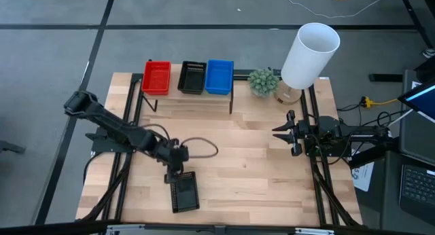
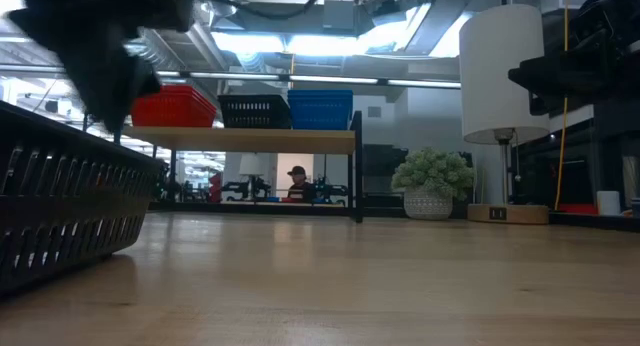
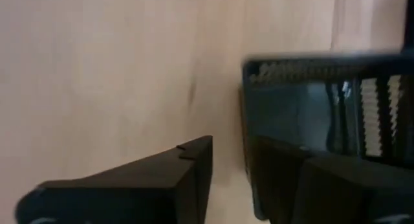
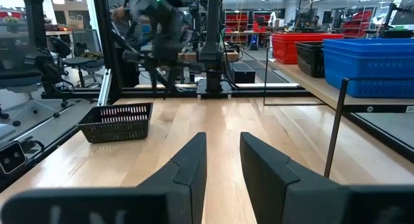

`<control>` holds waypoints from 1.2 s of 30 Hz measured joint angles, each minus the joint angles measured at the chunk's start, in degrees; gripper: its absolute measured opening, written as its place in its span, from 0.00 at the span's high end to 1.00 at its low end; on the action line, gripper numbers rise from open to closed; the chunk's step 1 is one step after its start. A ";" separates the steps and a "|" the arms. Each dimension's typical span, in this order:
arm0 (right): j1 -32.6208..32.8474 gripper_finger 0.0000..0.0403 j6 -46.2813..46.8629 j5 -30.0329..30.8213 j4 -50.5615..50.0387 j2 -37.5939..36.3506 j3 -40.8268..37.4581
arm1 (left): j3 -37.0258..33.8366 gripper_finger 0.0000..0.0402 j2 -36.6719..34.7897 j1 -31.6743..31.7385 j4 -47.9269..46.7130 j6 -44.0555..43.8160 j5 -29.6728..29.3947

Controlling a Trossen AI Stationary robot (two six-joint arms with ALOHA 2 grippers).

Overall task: Stack baskets on shelf by color
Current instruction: Stack the black bin on top of the stacked black bins on the shelf

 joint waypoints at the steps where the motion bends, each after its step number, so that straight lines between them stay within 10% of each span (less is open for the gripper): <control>1: 0.00 0.77 0.00 0.00 -0.01 0.00 0.00 | -0.02 0.77 0.95 -0.87 -0.14 -0.45 0.22; 23: 0.00 0.77 -0.04 0.00 -0.01 0.00 0.00 | -0.02 0.79 15.48 -4.16 10.91 -4.82 -0.77; 27: -0.01 0.77 -0.04 -0.01 -0.01 0.00 0.00 | -0.04 0.96 14.68 -2.43 12.83 -4.69 -3.97; 36: 0.00 0.77 -0.04 0.00 0.00 -0.02 0.00 | 11.57 1.00 3.12 6.79 6.65 3.10 2.54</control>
